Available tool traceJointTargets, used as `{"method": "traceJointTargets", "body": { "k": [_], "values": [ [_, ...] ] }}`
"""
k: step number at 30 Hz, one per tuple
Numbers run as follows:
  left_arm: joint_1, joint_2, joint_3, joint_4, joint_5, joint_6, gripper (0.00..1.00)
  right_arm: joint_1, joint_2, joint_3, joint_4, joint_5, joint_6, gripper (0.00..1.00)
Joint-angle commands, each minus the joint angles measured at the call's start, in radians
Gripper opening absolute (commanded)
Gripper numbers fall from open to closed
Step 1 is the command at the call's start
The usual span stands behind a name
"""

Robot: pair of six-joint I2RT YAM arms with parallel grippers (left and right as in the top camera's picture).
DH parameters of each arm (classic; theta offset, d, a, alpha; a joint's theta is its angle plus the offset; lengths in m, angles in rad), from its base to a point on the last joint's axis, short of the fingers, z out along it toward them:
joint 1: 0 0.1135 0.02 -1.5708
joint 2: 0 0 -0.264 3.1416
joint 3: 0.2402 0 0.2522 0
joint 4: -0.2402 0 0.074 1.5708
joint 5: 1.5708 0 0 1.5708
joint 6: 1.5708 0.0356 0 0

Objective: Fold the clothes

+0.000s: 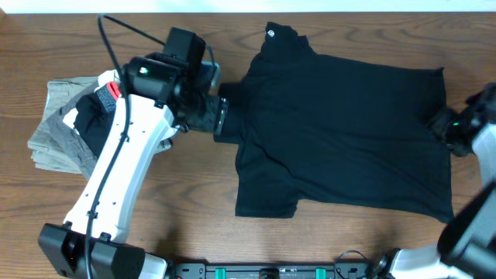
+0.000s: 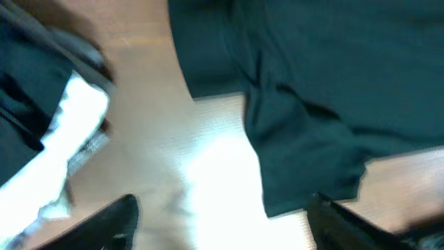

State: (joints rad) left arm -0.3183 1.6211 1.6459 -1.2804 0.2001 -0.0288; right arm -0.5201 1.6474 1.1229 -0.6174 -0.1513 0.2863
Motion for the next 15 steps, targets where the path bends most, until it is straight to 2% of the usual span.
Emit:
{"method": "traceJointTargets", "body": {
  "k": [1, 2, 6, 11, 12, 15],
  "values": [
    [-0.052, -0.005, -0.042, -0.030, 0.048, 0.019, 0.55, -0.037, -0.145, 0.035, -0.056, -0.097, 0.010, 0.66],
    [-0.076, -0.008, -0.049, -0.035, 0.048, 0.042, 0.50, -0.043, -0.173, 0.035, -0.086, -0.098, 0.015, 0.68],
    [-0.208, -0.041, -0.081, -0.035, -0.067, 0.043, 0.50, -0.046, -0.258, 0.035, -0.250, -0.101, 0.017, 0.68],
    [-0.352, -0.100, -0.167, -0.033, -0.259, -0.143, 0.52, -0.053, -0.274, 0.025, -0.414, -0.112, 0.017, 0.72],
    [-0.371, -0.117, -0.209, -0.026, -0.266, -0.185, 0.52, -0.057, -0.274, 0.016, -0.420, -0.116, 0.016, 0.72],
    [-0.393, -0.162, -0.340, 0.007, -0.237, -0.252, 0.62, -0.072, -0.274, -0.015, -0.423, -0.119, 0.016, 0.73]
  ]
}}
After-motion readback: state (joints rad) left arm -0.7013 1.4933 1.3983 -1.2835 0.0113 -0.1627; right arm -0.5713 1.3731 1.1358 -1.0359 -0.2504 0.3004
